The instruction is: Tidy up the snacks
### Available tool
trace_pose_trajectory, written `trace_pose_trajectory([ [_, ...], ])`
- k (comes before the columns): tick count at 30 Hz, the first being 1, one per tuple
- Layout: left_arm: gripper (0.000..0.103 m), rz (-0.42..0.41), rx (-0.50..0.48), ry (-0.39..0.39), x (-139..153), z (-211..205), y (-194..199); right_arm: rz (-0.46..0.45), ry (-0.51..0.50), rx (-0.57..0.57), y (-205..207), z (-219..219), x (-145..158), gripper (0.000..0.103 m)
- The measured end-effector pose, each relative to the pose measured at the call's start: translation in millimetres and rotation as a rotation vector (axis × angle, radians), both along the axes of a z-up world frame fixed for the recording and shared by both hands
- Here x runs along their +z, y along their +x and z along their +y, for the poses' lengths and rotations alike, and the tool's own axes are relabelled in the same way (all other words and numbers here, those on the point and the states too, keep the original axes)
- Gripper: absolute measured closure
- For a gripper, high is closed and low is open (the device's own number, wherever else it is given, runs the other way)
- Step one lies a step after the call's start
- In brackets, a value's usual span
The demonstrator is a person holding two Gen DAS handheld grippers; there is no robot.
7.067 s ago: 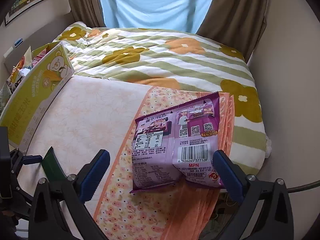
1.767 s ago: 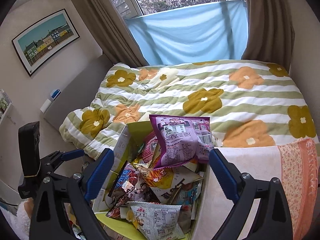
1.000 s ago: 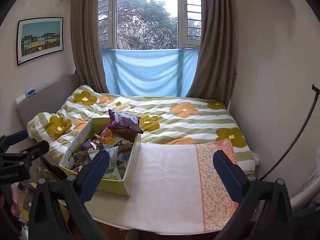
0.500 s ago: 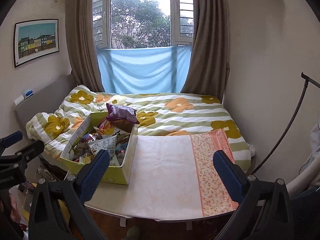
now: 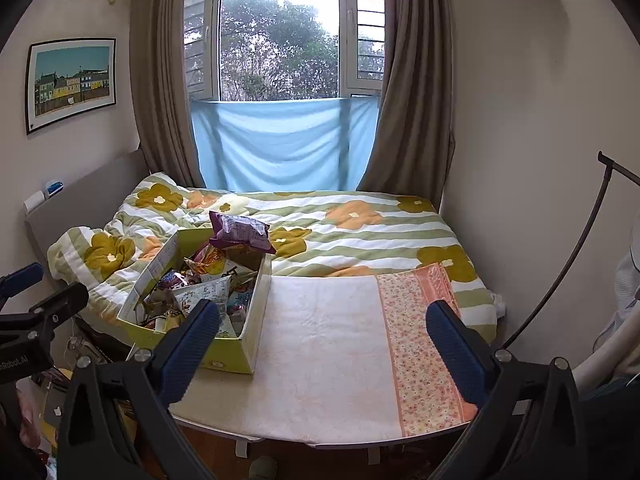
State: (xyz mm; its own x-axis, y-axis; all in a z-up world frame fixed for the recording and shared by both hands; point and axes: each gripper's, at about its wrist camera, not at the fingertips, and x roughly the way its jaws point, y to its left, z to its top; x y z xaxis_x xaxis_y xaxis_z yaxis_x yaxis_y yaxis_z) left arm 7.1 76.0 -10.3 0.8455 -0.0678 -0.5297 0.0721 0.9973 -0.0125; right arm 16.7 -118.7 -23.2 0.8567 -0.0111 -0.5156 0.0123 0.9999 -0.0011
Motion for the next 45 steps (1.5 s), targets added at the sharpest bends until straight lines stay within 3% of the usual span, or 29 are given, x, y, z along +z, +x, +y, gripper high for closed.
trace_pose_trajectory([
  [29, 0.000, 0.000, 0.015, 0.022, 0.0, -7.4, 6.7, -0.001, 0.000, -0.015, 5.8, -4.0, 0.1, 0.000],
  [45, 0.000, 0.019, 0.053, -0.007, -8.4, -6.1, 16.5, -0.005, -0.001, -0.004, 12.4, -4.1, 0.6, 0.000],
])
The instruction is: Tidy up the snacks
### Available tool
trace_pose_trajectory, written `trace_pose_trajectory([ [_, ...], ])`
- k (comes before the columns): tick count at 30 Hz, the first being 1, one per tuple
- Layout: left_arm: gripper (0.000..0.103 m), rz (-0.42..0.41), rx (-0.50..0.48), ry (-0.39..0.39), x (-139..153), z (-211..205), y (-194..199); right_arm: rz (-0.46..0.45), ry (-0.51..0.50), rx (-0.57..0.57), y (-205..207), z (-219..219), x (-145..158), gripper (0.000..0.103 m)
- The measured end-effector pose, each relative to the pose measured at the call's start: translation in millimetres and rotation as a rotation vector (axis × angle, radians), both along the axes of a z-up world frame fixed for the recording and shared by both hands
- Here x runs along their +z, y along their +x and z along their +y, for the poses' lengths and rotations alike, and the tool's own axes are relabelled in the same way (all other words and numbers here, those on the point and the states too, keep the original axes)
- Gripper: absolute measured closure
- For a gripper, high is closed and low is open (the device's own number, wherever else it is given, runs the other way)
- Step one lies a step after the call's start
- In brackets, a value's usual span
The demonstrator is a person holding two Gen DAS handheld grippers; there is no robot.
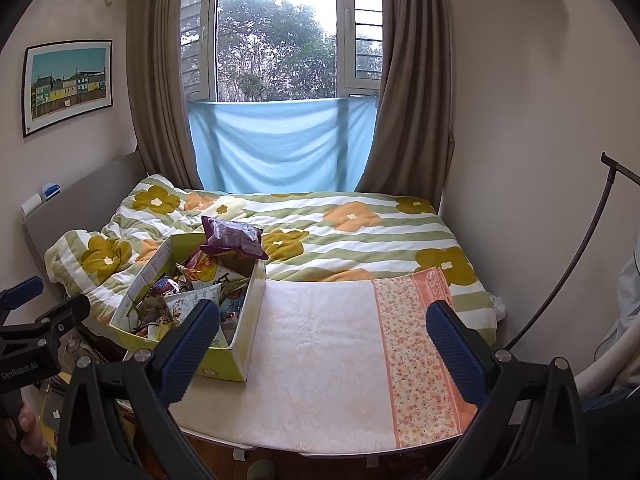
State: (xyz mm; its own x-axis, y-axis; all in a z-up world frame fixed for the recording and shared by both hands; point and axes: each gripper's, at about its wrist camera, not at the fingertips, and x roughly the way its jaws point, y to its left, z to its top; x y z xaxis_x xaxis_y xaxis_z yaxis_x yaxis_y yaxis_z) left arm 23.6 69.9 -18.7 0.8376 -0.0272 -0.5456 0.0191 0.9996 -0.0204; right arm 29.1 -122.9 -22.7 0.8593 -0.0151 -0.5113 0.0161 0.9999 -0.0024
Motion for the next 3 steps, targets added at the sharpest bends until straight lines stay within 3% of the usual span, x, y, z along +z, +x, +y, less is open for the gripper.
trace_pose_trajectory([
  [3, 0.000, -0.004, 0.010, 0.014, 1.4, -1.7, 2.4, 0.006, 0.007, 0.008, 1.7, 1.2, -2.0, 0.000],
])
